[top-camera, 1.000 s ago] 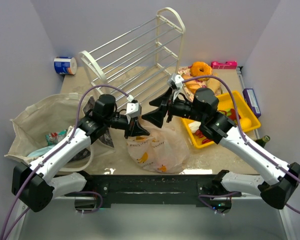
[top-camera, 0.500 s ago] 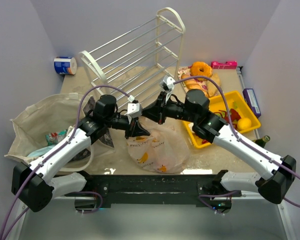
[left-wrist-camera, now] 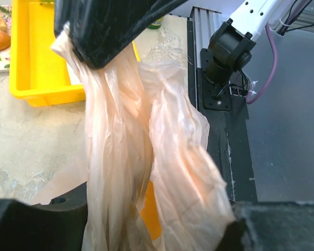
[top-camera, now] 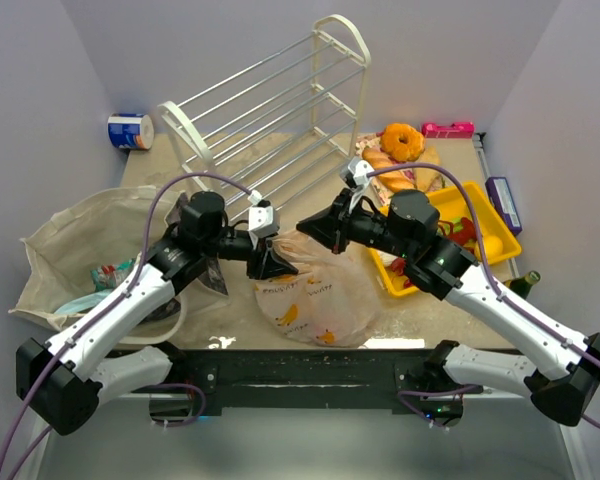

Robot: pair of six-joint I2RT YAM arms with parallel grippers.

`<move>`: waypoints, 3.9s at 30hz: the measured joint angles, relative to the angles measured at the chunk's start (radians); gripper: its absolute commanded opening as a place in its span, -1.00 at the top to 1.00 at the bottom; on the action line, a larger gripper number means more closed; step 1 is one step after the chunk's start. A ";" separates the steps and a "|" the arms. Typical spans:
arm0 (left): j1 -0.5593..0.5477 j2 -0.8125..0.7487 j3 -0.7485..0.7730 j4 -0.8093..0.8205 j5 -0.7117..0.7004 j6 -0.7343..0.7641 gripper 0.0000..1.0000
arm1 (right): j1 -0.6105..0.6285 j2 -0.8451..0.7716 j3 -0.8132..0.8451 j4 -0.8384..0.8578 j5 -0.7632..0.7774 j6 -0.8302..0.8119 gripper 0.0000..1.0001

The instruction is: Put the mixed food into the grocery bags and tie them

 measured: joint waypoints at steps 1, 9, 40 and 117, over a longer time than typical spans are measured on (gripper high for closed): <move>0.000 -0.002 0.000 -0.001 -0.003 0.000 -0.10 | 0.000 -0.002 -0.004 -0.004 0.008 -0.001 1.00; 0.000 -0.051 0.000 -0.027 -0.053 0.019 -0.82 | 0.000 -0.003 -0.015 -0.028 0.040 -0.003 1.00; 0.000 -0.120 0.102 0.069 -0.208 -0.090 0.54 | 0.000 -0.021 -0.015 -0.098 0.086 -0.024 1.00; 0.052 0.102 0.118 -0.020 -0.221 -0.208 0.16 | 0.179 0.023 -0.182 -0.076 0.217 -0.069 1.00</move>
